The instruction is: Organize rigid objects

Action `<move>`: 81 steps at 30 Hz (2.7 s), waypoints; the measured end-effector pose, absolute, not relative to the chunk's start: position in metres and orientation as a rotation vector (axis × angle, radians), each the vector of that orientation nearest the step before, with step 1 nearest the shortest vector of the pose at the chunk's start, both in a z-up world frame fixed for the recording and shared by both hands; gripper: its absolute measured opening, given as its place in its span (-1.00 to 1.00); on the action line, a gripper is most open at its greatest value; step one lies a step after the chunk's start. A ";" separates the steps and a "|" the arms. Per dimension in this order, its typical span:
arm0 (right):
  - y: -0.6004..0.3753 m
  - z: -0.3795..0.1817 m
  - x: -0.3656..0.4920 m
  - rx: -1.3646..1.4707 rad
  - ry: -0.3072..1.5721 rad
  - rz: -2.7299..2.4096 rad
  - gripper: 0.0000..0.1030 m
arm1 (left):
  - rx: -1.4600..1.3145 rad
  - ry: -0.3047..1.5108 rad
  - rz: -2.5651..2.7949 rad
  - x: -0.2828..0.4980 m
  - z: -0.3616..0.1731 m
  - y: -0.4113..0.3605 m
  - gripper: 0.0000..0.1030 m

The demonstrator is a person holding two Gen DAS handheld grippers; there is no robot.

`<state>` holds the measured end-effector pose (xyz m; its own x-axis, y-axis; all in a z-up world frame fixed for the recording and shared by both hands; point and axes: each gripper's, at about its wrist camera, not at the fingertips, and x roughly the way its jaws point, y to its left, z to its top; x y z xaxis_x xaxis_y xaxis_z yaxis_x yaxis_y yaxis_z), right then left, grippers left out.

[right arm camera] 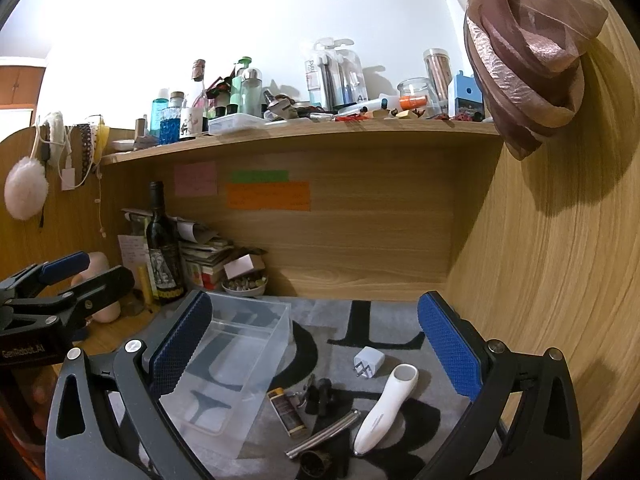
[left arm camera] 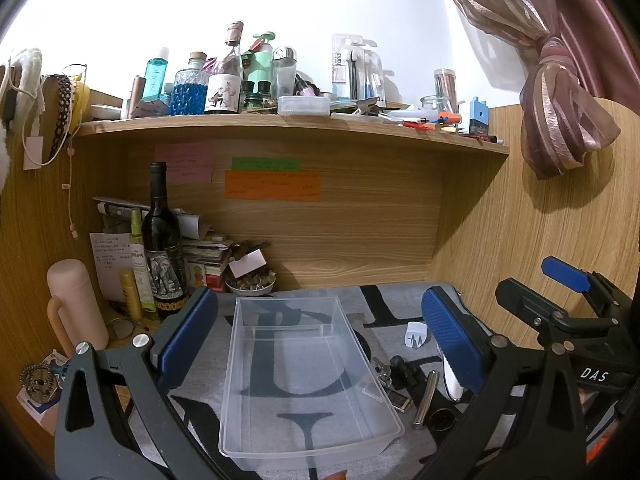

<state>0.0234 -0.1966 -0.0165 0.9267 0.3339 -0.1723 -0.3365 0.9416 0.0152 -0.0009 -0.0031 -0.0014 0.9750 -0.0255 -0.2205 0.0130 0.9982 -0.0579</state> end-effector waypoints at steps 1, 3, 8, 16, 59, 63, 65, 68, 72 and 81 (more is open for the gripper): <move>-0.196 -0.017 0.023 -0.014 0.174 0.344 1.00 | -0.056 0.222 -0.019 -0.001 -0.001 -0.003 1.00; -0.196 -0.017 0.023 -0.014 0.174 0.343 1.00 | -0.055 0.218 -0.019 -0.002 -0.001 -0.004 1.00; -0.196 -0.016 0.023 -0.014 0.172 0.344 1.00 | -0.059 0.214 -0.021 -0.003 -0.001 -0.005 1.00; -0.195 -0.016 0.022 -0.013 0.171 0.346 1.00 | -0.059 0.216 -0.022 -0.004 -0.001 -0.005 1.00; -0.187 -0.028 0.052 -0.047 0.244 0.304 1.00 | -0.094 0.312 -0.013 0.016 -0.015 0.024 1.00; -0.189 -0.038 0.076 -0.049 0.315 0.270 1.00 | -0.106 0.379 0.027 0.035 -0.026 0.047 1.00; -0.191 -0.044 0.088 -0.044 0.361 0.256 1.00 | -0.107 0.427 0.042 0.047 -0.034 0.061 1.00; -0.196 -0.056 0.104 -0.044 0.419 0.238 1.00 | -0.126 0.522 0.037 0.067 -0.048 0.080 1.00; -0.202 -0.070 0.120 -0.042 0.481 0.195 0.99 | -0.128 0.651 0.053 0.094 -0.069 0.095 0.55; -0.221 -0.097 0.150 -0.039 0.635 0.111 0.82 | -0.149 0.854 -0.050 0.127 -0.097 0.100 -0.02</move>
<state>0.1499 -0.2205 -0.0965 0.7994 0.0917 -0.5938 -0.1158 0.9933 -0.0025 0.1274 0.1004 -0.0968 0.6567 -0.1035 -0.7470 -0.0158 0.9884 -0.1509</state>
